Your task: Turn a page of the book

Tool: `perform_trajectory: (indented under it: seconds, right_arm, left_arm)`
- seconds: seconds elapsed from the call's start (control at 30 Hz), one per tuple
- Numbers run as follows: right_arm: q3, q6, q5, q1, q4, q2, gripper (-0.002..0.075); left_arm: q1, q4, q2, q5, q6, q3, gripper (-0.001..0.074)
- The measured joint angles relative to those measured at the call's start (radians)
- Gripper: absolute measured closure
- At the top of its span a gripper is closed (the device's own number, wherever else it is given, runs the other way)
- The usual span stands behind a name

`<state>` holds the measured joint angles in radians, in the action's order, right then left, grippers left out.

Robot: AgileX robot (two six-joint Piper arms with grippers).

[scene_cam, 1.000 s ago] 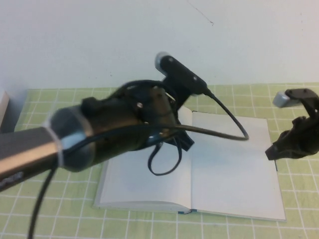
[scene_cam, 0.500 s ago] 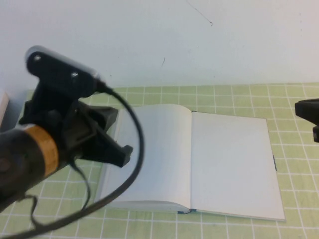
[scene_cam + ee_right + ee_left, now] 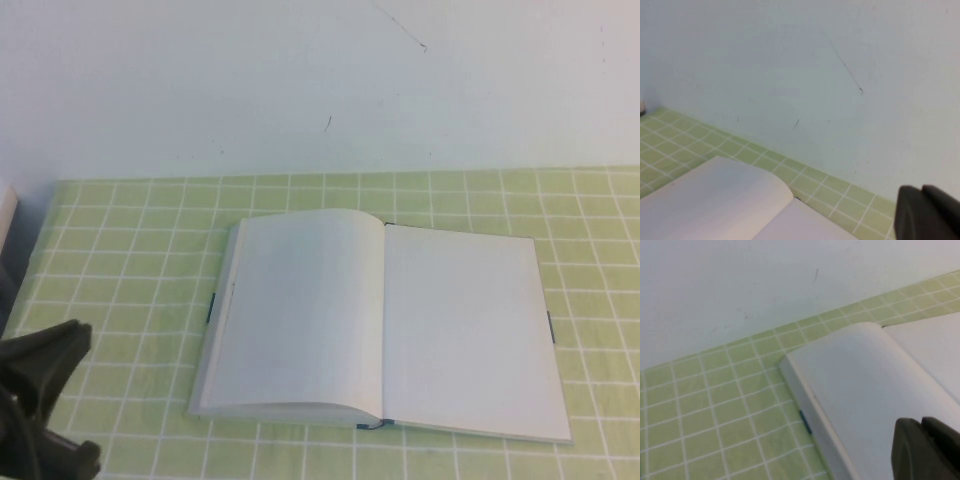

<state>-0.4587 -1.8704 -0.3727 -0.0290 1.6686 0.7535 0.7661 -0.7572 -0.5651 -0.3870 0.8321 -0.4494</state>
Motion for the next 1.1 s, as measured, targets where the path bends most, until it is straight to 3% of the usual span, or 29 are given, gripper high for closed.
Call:
perform_trajectory:
  seconds: [0.47,1.1]
  right_arm:
    - [0.091,-0.019,0.014,0.000,0.020,-0.115,0.0728]
    - [0.093,-0.019,0.014,0.000,0.022,-0.116,0.0728]
  left_arm:
    - [0.000,-0.010,0.064,-0.340,0.016,0.044,0.0737]
    - [0.000,-0.006,0.064,-0.356,0.016,0.044,0.0737]
